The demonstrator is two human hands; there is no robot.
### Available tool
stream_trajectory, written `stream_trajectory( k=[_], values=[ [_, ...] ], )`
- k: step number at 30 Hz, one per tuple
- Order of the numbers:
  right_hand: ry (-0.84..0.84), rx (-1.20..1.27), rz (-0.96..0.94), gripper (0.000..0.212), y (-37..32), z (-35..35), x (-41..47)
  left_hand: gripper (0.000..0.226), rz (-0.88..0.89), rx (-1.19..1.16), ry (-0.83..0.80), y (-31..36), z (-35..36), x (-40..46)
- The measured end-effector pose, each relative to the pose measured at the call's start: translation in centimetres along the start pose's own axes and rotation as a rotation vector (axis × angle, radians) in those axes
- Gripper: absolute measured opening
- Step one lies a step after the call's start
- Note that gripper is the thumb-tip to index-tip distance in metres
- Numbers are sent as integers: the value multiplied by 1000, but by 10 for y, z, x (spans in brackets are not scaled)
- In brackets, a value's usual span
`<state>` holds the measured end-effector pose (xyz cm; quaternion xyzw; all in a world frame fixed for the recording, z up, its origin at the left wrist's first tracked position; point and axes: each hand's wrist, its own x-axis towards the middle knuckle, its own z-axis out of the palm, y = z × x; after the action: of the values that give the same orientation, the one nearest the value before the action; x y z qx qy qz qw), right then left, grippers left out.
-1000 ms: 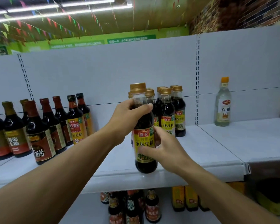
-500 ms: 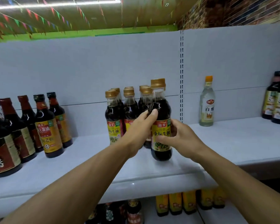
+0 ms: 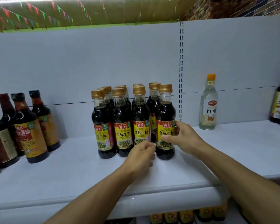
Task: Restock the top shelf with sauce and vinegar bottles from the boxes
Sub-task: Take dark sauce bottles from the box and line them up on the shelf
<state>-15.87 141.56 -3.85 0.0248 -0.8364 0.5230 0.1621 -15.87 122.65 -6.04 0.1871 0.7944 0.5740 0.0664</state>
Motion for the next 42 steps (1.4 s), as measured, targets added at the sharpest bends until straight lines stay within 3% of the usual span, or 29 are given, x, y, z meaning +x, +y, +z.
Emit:
stream_trajectory(
  k=[12,29,37,39,42],
  values=[
    [-29,-52,6,52,12,7,36,18,43,63,24,-24,-4,26],
    [-48,-173,54,56,-3,7,19,22,7,132,-8,-17,-4,15],
    [-8,-412,157,101,-22,9,-13,36,30,123,-34,-6,-6,-3],
    [7,-459,150,103,-28,10,-23,39,52,144,-29,-4,-6,-10],
    [8,-485,128,90,-38,13,-40,44,71,172,-24,-4,-8,-22]
  ],
)
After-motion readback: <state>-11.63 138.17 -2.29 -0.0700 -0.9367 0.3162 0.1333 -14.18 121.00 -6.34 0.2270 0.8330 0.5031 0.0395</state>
